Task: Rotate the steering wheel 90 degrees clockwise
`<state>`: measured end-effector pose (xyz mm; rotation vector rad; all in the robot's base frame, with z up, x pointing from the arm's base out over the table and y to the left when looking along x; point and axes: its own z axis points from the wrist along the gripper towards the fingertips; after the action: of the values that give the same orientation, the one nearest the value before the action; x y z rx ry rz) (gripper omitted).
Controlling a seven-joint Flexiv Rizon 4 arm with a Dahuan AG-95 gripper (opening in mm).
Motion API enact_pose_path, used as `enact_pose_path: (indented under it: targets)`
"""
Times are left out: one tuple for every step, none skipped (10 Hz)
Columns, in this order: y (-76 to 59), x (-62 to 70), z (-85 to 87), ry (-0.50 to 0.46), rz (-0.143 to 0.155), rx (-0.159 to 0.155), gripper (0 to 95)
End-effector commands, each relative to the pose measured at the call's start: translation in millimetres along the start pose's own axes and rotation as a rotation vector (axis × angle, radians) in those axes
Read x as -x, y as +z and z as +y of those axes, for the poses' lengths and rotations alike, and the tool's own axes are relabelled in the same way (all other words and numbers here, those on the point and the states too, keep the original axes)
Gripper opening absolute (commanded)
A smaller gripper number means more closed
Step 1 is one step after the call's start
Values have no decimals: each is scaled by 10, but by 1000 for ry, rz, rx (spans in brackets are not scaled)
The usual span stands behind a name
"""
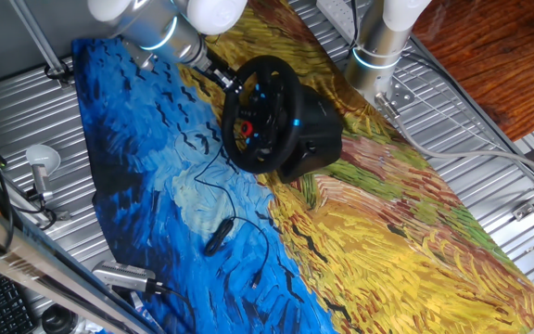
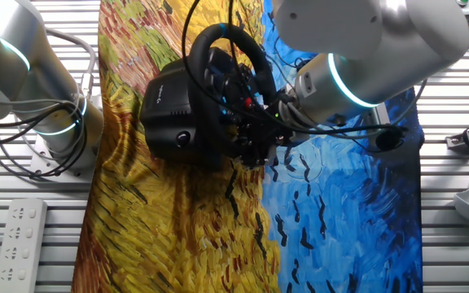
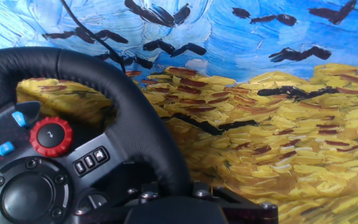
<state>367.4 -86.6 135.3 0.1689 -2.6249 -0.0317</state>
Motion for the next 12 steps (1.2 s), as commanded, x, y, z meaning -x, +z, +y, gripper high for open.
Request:
enact_pose_path:
  targets:
    - [-6,0,0,5,2,12,0]
    - [-2,-5,0,9,3,14,0]
    - [4,-14,0,13,3,14,0]
    - [6,-20,0,17,4,15,0]
    - [9,-29,-2,23,7,16,0]
    - [6,-39,-8,26,9,16,0]
    - [6,-49,-10,30,9,19,0]
    - [16,-67,-11,39,10,22,0]
    - [20,-76,-12,41,10,22,0]
    - [37,-95,-10,49,10,23,0]
    - [41,-101,-9,52,10,22,0]
    - [40,-106,-11,56,11,23,0]
